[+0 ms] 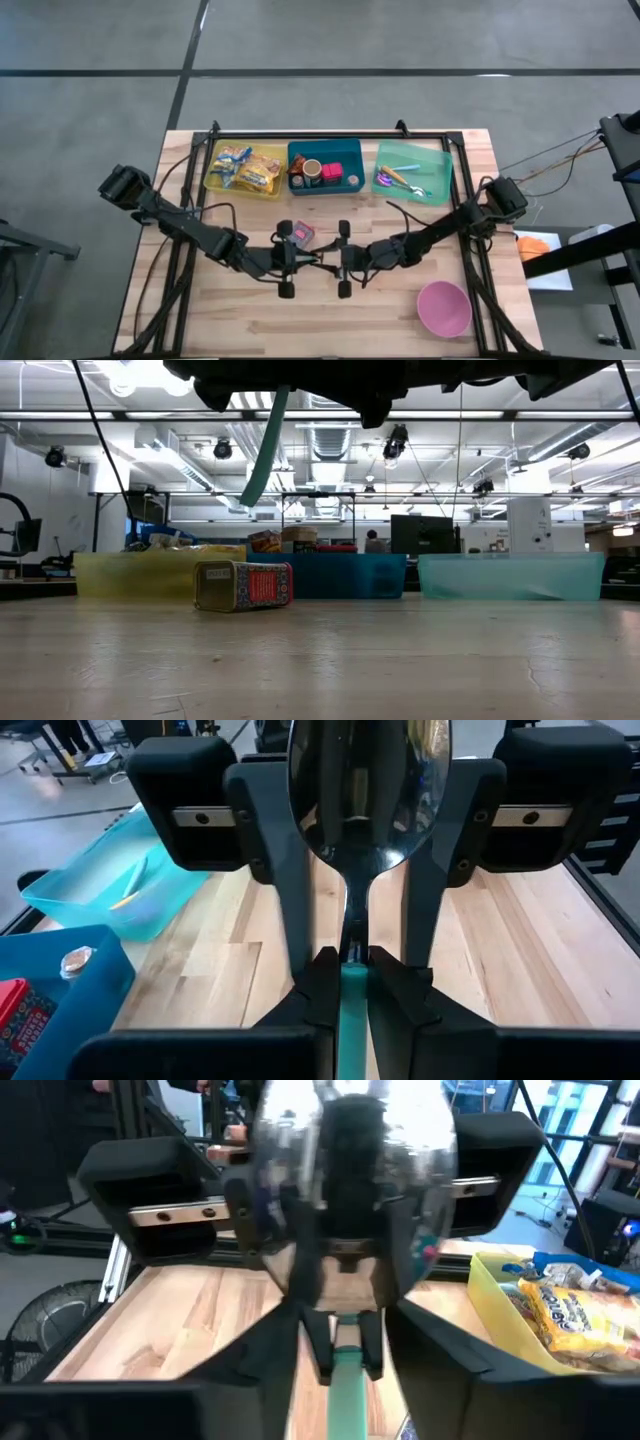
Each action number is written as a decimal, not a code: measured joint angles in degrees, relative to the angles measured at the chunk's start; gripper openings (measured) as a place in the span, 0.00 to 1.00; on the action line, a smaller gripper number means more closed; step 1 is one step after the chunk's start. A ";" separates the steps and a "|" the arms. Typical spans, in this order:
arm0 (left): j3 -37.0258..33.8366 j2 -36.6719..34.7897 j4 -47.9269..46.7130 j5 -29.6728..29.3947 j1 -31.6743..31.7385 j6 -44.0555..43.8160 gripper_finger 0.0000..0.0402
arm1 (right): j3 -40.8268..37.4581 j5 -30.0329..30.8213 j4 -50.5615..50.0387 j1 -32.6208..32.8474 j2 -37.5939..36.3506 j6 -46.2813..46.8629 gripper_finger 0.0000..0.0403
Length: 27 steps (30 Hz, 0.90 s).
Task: Pick & Place Food Item
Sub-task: Put the light green spoon into the green bin
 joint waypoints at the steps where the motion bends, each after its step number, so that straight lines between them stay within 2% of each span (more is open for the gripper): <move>1: 0.00 -0.01 0.00 0.07 0.00 0.02 0.07 | -0.02 0.04 0.01 0.16 0.00 -0.58 0.31; 4: 0.00 -0.02 0.09 0.53 -0.07 0.17 0.07 | -0.02 0.06 -0.09 0.83 -0.26 -2.08 0.23; 7: 0.00 -0.05 0.15 0.65 -0.08 0.17 0.06 | -0.02 0.21 -0.15 1.51 -0.44 -2.83 0.20; 16: 0.00 -0.11 -0.04 0.39 -0.11 0.37 0.06 | -0.04 0.70 -0.31 2.02 -0.63 -2.00 0.39; 24: 0.00 -0.12 -0.17 0.24 -0.09 0.54 0.06 | -0.07 0.61 -0.16 2.31 -1.13 -2.17 0.41; 27: 0.00 -0.13 -0.17 0.24 -0.09 0.57 0.06 | -0.07 0.50 -0.18 2.31 -1.17 -2.18 0.37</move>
